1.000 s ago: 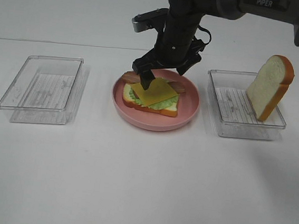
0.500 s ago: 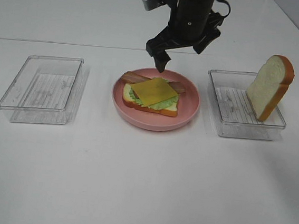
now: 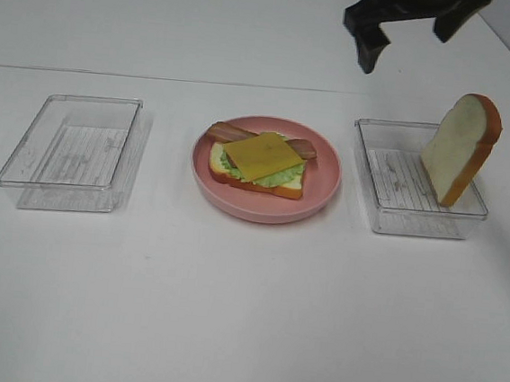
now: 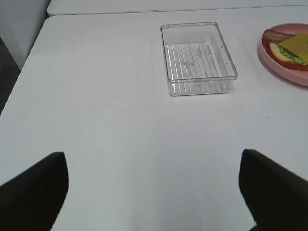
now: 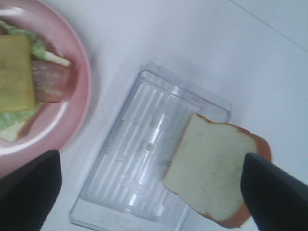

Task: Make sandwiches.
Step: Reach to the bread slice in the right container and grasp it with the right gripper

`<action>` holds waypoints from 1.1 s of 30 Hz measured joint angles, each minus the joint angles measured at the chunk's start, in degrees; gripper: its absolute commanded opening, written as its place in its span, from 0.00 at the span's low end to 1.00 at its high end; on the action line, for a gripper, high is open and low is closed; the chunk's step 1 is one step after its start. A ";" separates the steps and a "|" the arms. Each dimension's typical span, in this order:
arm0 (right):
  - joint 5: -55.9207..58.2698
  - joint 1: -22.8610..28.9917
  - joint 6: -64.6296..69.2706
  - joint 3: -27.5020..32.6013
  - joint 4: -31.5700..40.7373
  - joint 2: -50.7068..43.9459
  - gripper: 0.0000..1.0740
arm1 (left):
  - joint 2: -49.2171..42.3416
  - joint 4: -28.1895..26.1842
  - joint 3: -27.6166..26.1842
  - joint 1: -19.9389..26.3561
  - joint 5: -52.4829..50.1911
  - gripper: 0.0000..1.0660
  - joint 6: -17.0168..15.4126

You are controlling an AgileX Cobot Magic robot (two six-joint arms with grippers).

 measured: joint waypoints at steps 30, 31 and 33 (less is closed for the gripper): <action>1.15 -21.54 -4.47 0.00 14.50 1.26 0.92 | 0.00 0.00 0.00 0.00 0.00 0.83 0.00; 1.15 -21.54 -4.53 0.00 14.61 2.01 0.92 | 0.00 0.00 0.00 0.00 0.00 0.83 0.00; 0.97 -21.54 -4.58 0.00 14.67 3.44 0.92 | 0.00 0.00 0.00 0.00 0.00 0.83 0.00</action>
